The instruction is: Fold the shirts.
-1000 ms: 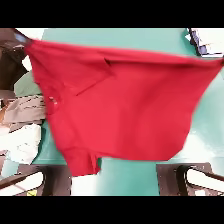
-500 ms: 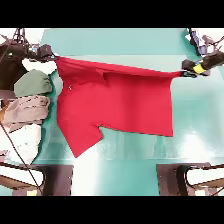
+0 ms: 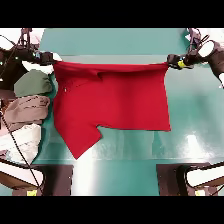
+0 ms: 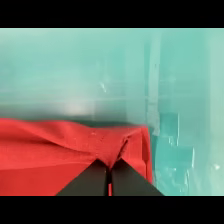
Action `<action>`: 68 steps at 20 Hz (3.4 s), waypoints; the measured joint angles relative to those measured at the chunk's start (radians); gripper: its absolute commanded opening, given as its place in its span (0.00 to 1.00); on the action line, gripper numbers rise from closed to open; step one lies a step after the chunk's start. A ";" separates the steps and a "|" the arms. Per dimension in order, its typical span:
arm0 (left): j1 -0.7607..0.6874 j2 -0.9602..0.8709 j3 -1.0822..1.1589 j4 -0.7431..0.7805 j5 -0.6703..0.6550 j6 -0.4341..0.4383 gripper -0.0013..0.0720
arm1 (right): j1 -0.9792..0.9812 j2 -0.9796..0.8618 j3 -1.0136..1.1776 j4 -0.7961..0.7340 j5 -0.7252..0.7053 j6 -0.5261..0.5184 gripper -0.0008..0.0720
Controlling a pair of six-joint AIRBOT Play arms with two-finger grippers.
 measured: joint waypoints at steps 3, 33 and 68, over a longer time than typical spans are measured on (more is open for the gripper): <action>0.000 -0.005 -0.005 0.077 -0.102 0.013 0.05 | 0.008 0.000 -0.047 0.000 0.031 0.010 0.02; 0.031 0.671 -1.043 0.071 -0.242 -0.216 0.75 | -0.164 0.438 -0.594 0.272 0.346 -0.183 0.60; 0.032 0.740 -1.152 0.049 -0.168 -0.181 0.05 | -0.233 0.457 -0.658 0.319 0.468 -0.280 0.71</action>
